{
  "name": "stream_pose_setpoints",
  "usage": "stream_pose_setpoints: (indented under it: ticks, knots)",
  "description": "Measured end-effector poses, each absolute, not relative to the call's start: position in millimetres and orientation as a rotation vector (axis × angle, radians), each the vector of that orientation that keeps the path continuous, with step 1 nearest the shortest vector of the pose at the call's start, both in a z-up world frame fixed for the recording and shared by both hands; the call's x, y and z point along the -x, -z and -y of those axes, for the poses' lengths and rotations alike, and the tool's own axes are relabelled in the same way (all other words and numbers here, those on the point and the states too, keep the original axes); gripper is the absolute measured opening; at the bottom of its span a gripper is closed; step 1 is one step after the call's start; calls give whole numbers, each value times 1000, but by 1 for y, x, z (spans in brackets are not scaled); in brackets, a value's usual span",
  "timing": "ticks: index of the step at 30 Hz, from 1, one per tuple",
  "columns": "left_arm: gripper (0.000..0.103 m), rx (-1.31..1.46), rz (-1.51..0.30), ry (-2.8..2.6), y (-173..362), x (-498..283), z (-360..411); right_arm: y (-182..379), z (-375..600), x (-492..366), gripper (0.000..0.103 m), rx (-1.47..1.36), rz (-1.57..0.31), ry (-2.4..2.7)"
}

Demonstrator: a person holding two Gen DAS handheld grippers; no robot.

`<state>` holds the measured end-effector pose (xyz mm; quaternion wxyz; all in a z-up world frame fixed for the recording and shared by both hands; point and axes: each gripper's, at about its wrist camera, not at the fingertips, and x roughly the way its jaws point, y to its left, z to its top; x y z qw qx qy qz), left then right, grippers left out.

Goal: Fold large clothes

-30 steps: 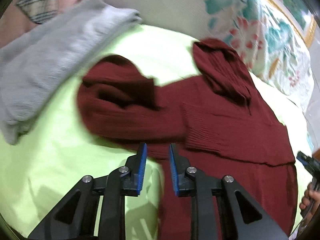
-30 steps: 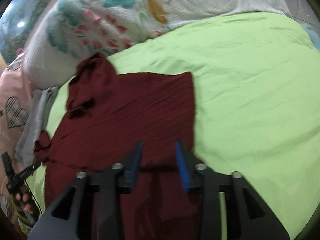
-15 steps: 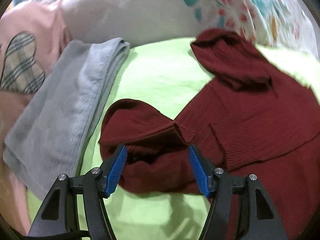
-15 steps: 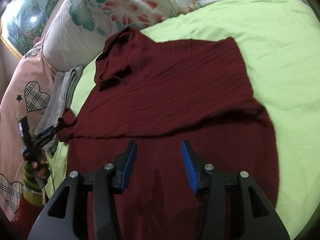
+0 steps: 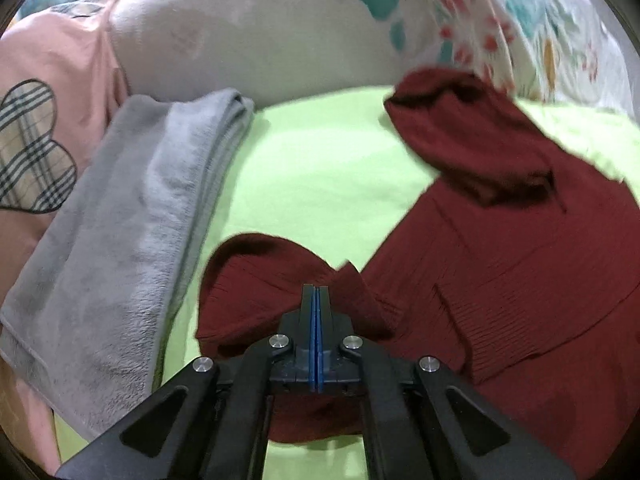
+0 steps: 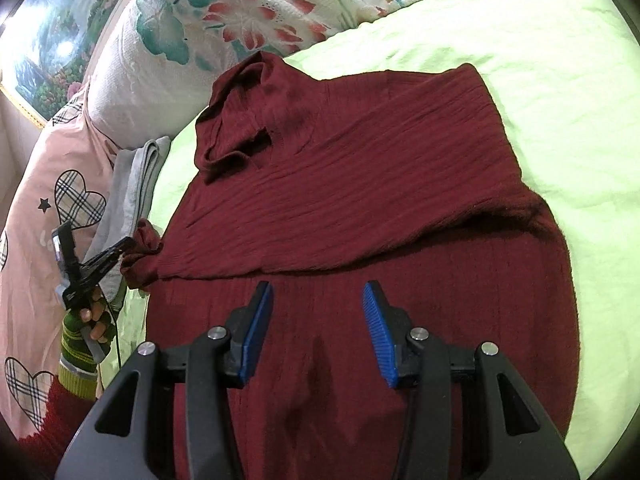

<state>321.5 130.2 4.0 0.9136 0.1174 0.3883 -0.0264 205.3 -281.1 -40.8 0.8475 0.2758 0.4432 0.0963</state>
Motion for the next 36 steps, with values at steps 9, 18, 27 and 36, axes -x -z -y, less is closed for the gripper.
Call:
stream_pose_setpoints:
  ticks: [9,18,27,36]
  knots:
    - [63,-324,-868,124,-8,-316,-135,43,279,-198,51,-608,-943,-204]
    - [62,-555,-974,146,29,-358,-120,48,278,-202,53,-625,-966,-184]
    - [4,-410,-846,118,4,-350,-129,48,278,-201,53,-629,-954,-186]
    - [3,-89,-717,142,-54,-296,-107,49,280,-192,53,-675,-928,-195]
